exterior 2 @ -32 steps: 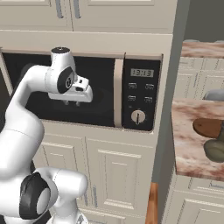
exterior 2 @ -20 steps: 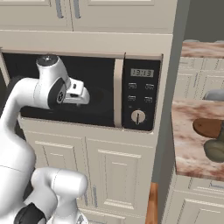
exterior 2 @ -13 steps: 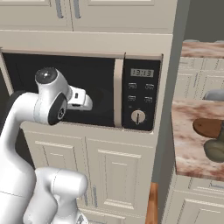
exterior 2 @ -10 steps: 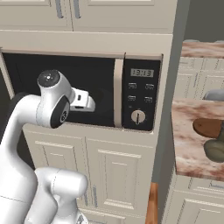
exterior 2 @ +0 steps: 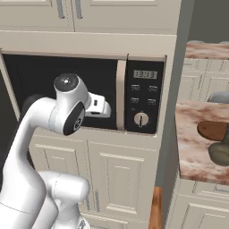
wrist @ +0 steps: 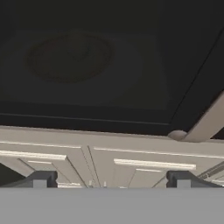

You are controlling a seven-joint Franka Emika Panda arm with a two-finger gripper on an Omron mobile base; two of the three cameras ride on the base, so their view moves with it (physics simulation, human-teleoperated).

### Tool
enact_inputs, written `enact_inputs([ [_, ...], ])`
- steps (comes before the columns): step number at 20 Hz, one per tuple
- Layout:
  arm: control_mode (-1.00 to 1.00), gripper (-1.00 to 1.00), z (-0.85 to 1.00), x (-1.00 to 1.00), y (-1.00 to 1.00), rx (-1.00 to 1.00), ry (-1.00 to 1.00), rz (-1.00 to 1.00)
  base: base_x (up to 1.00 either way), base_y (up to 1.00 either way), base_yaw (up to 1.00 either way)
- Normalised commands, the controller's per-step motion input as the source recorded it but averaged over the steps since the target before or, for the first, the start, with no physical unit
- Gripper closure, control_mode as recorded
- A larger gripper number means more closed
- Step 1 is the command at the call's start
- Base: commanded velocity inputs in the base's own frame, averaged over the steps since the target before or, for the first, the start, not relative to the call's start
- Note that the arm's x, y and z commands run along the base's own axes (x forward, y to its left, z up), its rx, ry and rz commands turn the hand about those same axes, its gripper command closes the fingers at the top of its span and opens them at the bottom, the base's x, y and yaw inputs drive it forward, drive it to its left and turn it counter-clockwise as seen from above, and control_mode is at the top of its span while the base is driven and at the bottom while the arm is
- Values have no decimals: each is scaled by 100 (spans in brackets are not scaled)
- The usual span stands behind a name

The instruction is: Retrieve the reheated potato from the microwave, then place the potato, cheese, and condiment on the cutting board.

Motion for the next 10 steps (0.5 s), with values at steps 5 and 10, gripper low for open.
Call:
enact_inputs([
  [5,-100,-100,0,1,-44,0,0,0,0,0,0],
  [10,-100,-100,0,21,-43,0,0,0,0,0,0],
])
